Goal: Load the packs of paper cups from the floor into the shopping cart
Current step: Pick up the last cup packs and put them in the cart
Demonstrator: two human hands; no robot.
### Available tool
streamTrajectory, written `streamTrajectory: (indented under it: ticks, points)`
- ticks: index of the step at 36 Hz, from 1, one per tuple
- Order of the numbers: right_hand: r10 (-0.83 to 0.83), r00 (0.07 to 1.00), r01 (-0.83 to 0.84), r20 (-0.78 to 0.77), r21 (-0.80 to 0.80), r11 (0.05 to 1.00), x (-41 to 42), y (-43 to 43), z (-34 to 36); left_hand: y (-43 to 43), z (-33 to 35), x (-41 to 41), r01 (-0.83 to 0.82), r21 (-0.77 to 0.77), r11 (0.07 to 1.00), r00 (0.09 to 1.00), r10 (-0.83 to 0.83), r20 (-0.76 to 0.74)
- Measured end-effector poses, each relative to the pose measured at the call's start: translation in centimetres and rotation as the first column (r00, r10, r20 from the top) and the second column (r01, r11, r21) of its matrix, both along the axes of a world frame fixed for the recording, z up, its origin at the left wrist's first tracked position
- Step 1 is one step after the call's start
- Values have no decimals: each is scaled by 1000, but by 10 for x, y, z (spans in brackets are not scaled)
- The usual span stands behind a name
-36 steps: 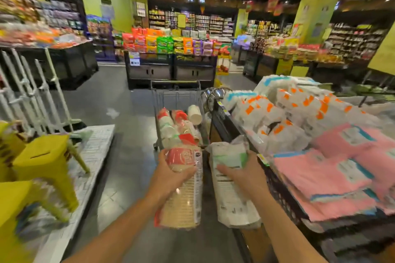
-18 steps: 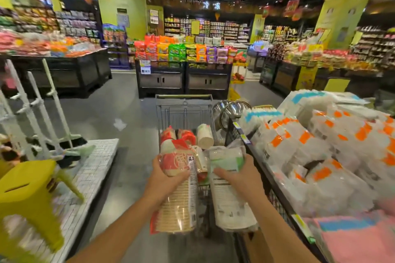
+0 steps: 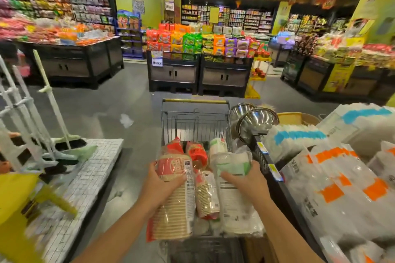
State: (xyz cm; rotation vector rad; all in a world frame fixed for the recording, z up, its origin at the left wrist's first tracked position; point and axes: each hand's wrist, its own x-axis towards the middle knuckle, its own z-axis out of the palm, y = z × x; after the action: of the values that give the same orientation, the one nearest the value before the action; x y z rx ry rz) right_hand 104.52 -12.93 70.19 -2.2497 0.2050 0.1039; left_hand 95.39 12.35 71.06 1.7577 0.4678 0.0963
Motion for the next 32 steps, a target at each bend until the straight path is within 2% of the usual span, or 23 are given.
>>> streamTrajectory:
  ticks: [11,14,24,32]
  points:
    - [-69,996,66,-64,-62,996,143,63,-10,68,-21,172,61,-27,998,996,-62,-71]
    - [-43,997,38,-66,-67,997,185,70,-20,77,-21,212,65,-21,998,992,-67,-107]
    - [30,977,-56,-212,-117,992,345,108,-47,98,-61,371,10,-65,998,963,-27,-268]
    - [103,925,-162,-367,-133,978,482,135,-117,102,-124,501,3,-20,1000,908,-11,-419]
